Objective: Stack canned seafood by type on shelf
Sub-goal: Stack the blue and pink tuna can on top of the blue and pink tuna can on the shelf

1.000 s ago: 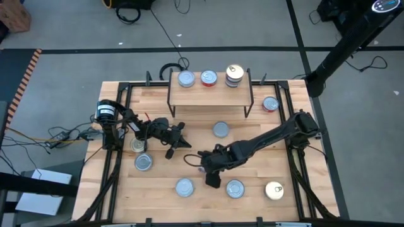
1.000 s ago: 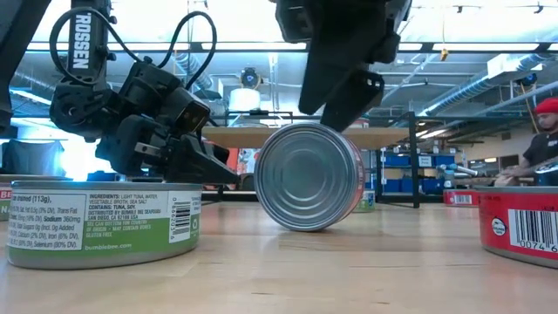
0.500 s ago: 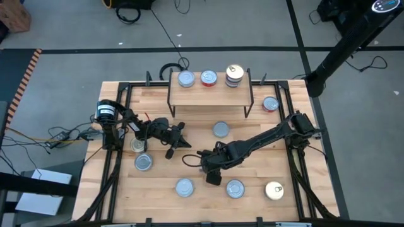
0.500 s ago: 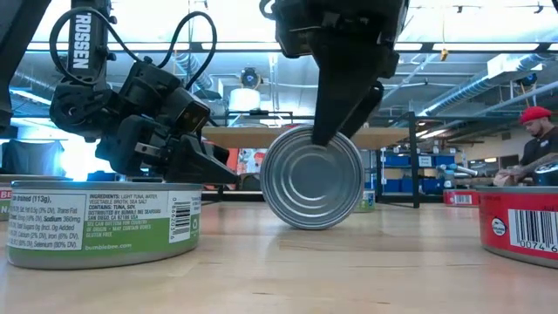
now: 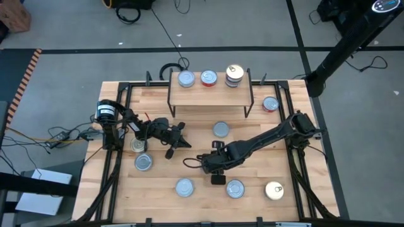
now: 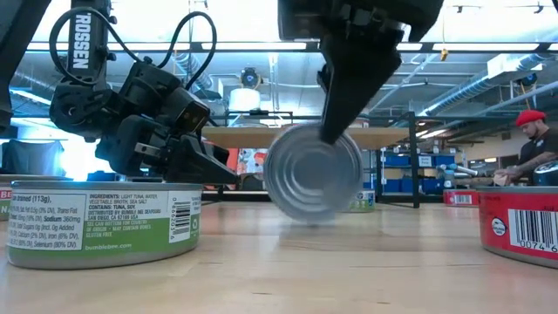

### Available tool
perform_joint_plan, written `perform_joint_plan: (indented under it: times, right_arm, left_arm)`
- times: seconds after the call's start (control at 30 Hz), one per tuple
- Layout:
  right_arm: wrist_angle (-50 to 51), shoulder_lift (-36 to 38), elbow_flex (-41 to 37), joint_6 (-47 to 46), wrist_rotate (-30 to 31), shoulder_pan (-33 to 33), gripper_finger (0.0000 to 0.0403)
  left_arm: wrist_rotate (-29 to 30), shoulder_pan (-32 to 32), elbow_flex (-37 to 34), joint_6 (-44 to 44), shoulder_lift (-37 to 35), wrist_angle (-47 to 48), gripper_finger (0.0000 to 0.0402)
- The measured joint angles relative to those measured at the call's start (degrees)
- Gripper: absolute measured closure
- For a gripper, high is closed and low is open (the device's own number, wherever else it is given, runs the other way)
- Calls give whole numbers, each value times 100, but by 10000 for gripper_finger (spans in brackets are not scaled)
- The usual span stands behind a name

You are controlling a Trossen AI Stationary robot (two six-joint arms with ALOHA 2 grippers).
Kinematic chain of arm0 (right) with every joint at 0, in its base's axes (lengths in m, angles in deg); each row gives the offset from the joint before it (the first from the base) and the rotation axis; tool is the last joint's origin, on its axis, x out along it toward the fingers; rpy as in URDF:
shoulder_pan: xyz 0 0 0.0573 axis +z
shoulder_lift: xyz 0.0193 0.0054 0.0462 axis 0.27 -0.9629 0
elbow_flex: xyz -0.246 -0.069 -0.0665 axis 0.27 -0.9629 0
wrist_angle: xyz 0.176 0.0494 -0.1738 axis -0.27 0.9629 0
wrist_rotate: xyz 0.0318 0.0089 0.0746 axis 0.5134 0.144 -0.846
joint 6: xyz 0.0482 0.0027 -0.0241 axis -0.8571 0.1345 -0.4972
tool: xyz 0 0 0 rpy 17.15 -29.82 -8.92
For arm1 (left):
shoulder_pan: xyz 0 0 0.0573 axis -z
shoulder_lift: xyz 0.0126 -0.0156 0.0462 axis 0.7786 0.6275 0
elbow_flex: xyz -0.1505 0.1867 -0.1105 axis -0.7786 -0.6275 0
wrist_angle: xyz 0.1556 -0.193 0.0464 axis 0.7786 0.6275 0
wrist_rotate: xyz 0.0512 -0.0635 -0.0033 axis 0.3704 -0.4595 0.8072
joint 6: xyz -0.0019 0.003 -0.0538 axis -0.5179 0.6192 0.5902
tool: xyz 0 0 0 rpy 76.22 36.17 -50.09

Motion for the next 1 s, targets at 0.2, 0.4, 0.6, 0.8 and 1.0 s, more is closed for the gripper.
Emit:
perform_joint_plan:
  times: [0.2, 0.4, 0.6, 0.8, 1.0]
  right_arm:
    - [1028, 59, 778, 790, 1448, -15, 253]
    - [1525, 97, 1161, 2273, 4241, -323, 254]
    - [1387, 100, 1161, 3825, 5578, -1313, 254]
    - [610, 100, 1161, 4938, 5447, -2496, 254]
    - [-844, 102, 1161, 6277, 4986, -3193, 254]
  left_arm:
    - [-1, 0, 0, 0, 0, -2, 401]
    - [-3, 0, 0, 0, 0, 0, 401]
    - [-3, 0, 0, 0, 0, 45, 401]
    - [-3, 0, 0, 0, 0, 54, 401]
    - [-1, 1, 0, -13, 0, 45, 401]
